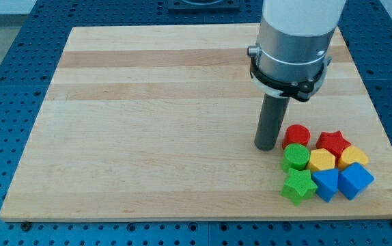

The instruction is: Point your arm to the group of blocks

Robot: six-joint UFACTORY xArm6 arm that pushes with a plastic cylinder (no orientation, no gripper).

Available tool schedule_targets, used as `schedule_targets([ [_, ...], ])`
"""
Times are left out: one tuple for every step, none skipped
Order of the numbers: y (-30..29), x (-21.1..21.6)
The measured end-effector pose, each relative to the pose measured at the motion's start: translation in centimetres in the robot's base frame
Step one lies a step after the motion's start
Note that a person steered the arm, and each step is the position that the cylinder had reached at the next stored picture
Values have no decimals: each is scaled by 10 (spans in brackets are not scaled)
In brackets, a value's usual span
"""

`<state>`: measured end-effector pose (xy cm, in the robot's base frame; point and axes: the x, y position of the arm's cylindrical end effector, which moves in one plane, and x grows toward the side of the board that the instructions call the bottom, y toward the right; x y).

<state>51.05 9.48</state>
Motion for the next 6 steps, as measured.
schedule_targets([
  [-1, 0],
  [-3, -33],
  [51, -82],
  [150, -96],
  [247, -94],
  [250, -92],
])
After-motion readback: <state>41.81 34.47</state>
